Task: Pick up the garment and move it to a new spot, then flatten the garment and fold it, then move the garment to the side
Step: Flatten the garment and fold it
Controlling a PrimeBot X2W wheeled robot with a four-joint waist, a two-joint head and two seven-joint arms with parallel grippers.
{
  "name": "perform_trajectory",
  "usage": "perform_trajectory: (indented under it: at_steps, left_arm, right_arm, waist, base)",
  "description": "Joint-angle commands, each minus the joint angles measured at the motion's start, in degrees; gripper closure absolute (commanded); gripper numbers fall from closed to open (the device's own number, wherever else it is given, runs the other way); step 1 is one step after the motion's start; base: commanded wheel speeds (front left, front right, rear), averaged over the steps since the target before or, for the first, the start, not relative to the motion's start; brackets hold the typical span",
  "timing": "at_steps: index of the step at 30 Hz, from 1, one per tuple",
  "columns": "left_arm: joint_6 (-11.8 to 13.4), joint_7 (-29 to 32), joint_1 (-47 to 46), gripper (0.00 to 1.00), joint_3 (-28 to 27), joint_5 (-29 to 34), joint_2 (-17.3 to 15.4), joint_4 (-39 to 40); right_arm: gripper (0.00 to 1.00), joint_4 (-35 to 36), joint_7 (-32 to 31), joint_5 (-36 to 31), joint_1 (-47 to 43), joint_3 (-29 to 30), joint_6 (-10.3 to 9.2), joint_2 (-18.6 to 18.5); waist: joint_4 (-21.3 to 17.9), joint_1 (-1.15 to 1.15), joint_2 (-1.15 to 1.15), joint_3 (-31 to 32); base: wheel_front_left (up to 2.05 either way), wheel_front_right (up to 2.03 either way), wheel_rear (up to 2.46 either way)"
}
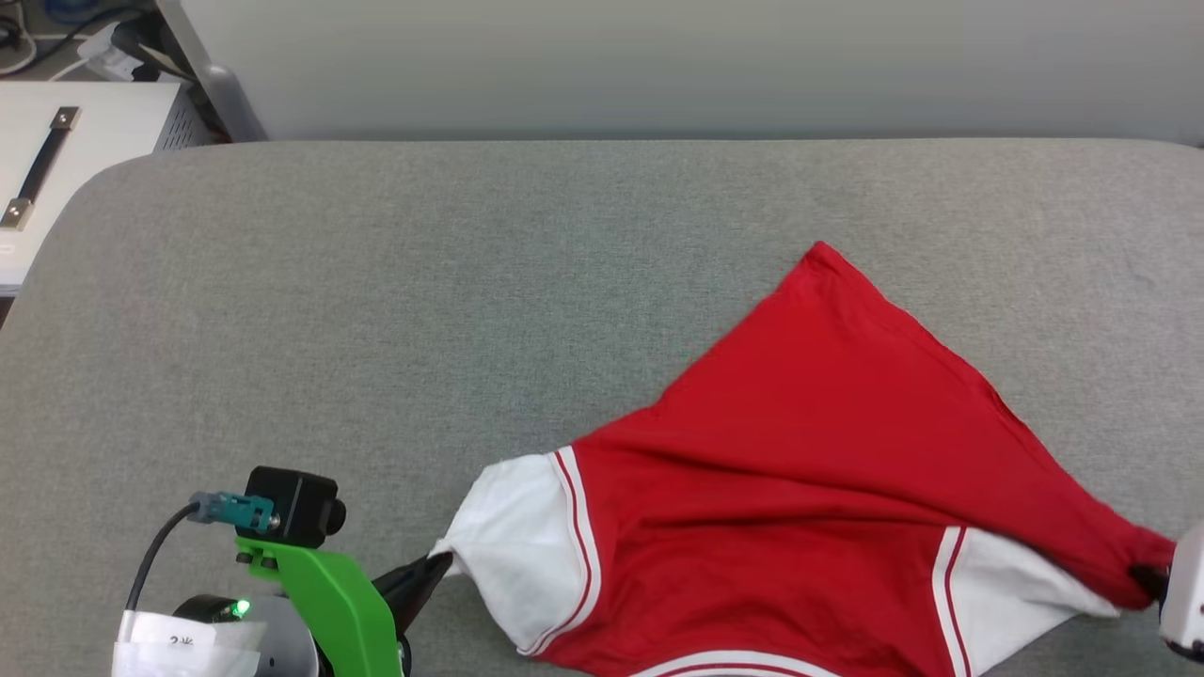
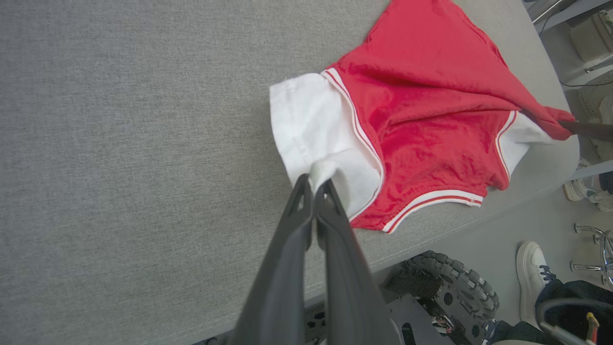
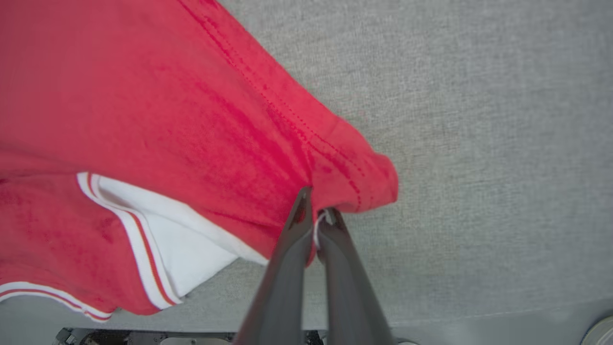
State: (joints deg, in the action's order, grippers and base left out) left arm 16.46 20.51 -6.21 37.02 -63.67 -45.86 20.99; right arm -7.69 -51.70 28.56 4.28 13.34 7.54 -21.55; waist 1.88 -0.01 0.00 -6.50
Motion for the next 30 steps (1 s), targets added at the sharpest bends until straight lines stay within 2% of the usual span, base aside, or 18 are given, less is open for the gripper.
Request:
perform_trajectory:
  at_steps: [1,2,3,4,5,10,21,25,30]
  left_arm:
    - [0.65,-0.42,0.56,1.0,0.11,0.41,0.21,-0.22]
    - [0.86,-0.5,0.37,1.0,0.75,0.97,0.92,-0.49]
    - [0.77,-0.46,0.27,1.0,0.88,0.97,1.13,-0.47]
    - [0.69,-0.45,0.17,1.0,0.95,0.96,1.27,-0.45]
    - [0.58,-0.43,0.04,1.0,0.98,0.92,1.41,-0.41]
    - [0.28,-0.36,-0.19,1.0,0.83,0.85,1.15,-0.04]
    - [-0.54,-0.09,-2.37,1.0,0.35,1.84,0.45,1.5]
    - [-0.76,0.2,-3.93,1.0,0.37,2.6,0.64,2.95]
    - [-1.07,0.32,-5.53,1.0,0.41,2.98,1.46,4.12]
  right_arm:
    - [1.0,0.53,-0.29,-0.6,-1.35,0.5,-0.05,0.65]
    - [1.0,0.71,-0.4,-1.43,-3.18,1.05,-0.05,1.8]
    - [0.89,0.76,-0.33,-1.68,-3.28,1.21,-0.05,2.0]
    - [0.53,0.98,-0.05,-1.91,-3.28,1.09,-0.05,1.98]
    - [0.0,1.05,0.03,-2.07,-3.25,1.05,-0.05,1.94]
    - [0.0,2.98,-1.04,-0.98,-2.07,0.14,-0.05,0.38]
    - [0.0,14.45,-8.08,3.34,6.96,-3.33,-0.05,-3.99]
    - [0.0,15.64,-11.01,3.16,13.23,-5.99,-0.05,-4.29]
    - [0.0,13.68,-13.34,1.5,21.31,-9.51,-0.05,-4.37]
  waist:
    - [-0.43,0.01,0.0,0.35]
    - [-0.46,0.01,0.0,0.37]
    - [-0.43,0.01,0.0,0.39]
    - [-0.39,0.01,0.0,0.42]
    - [-0.33,0.01,0.0,0.47]
    - [0.01,0.01,0.0,0.39]
    - [3.18,0.01,0.0,-4.64]
    - [5.28,0.01,0.0,-7.9]
    - [8.19,0.01,0.0,-12.08]
  base:
    - [0.0,0.0,0.0]
    - [0.0,0.0,0.0]
    - [0.0,0.0,0.0]
    - [0.0,0.0,0.0]
    - [0.0,0.0,0.0]
    - [0.0,0.0,0.0]
    - [0.0,0.0,0.0]
    - [0.0,0.0,0.0]
    - [0.0,0.0,0.0]
